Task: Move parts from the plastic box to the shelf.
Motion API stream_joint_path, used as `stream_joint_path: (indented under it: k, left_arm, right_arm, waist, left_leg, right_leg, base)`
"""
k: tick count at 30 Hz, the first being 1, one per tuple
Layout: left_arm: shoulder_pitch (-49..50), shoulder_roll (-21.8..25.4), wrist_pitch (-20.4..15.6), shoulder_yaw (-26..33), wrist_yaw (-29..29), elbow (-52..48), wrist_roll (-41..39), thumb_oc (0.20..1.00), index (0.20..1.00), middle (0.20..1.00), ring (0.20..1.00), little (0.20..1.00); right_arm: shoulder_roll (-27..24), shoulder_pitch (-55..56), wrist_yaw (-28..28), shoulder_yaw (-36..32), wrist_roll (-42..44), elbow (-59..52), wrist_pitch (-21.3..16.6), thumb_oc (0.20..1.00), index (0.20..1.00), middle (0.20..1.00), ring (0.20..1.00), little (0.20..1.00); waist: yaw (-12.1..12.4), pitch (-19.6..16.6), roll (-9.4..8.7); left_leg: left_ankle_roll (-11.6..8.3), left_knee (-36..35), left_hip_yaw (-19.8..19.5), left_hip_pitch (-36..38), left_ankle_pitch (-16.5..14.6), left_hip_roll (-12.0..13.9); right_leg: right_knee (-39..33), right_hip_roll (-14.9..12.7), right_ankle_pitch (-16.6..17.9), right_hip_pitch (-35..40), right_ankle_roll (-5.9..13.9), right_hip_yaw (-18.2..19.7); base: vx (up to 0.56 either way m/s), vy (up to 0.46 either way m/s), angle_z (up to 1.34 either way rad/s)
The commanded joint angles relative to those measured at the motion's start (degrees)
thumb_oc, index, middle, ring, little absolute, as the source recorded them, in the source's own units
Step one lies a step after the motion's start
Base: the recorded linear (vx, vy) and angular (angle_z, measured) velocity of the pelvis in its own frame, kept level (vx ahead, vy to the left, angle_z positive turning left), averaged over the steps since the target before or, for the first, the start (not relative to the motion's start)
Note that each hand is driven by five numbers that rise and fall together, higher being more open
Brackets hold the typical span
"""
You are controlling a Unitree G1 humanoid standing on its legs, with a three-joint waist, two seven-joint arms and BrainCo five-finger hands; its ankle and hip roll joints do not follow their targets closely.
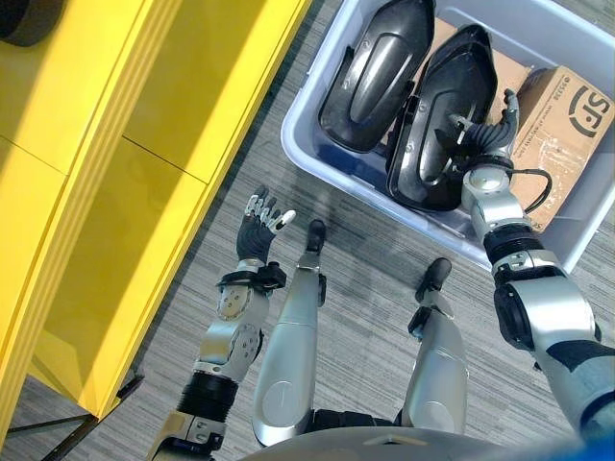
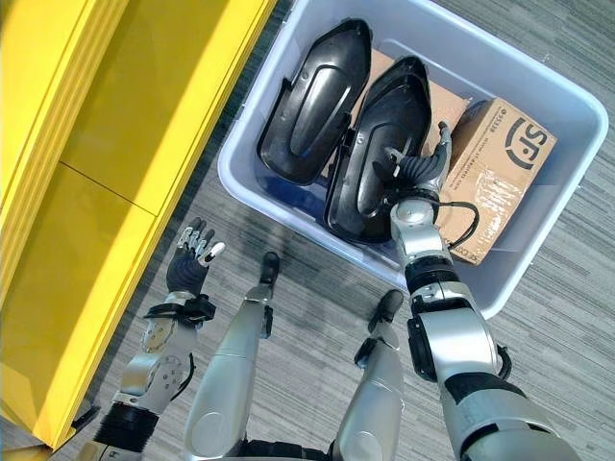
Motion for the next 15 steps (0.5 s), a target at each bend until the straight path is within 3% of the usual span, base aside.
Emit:
stream_joint_path:
  k: [1,15]
  left_arm:
    - [2.9,1.2,-2.6,1.7,-0.8,-6.3,-0.9,1.000,1.000,1.000,1.000,1.000]
    - [3.5,0.6,-2.5,1.9,-1.2,-6.2,-1.0,1.000,1.000,1.000,1.000,1.000]
  right_arm:
    - [-4.2,-5.2,0.7,2.4,1.5,0.9,-2.4,1.000,1.000,1.000,1.000,1.000]
    - [-3.3,-1.8,2.7,2.5,4.8,7.4,-2.6,1.000,1.000,1.000,1.000,1.000]
  waist:
    - [1.1,1.4,1.04]
    - [1.0,1.4,0.83]
  left_leg:
    - [-0.97,-1.0,-4.8,-2.7,-2.5,3.1]
    - [-0.83,-0.7,-4.5,-2.6,-2.7,3.4]
  right_leg:
    - [0.6,-1.4,5.5,5.1,-0.42,2.4]
    - [1.1,-1.5,5.3,5.1,-0.46,2.3]
  base:
    - [0.00,0.000,0.00]
    - [0.00,0.000,0.00]
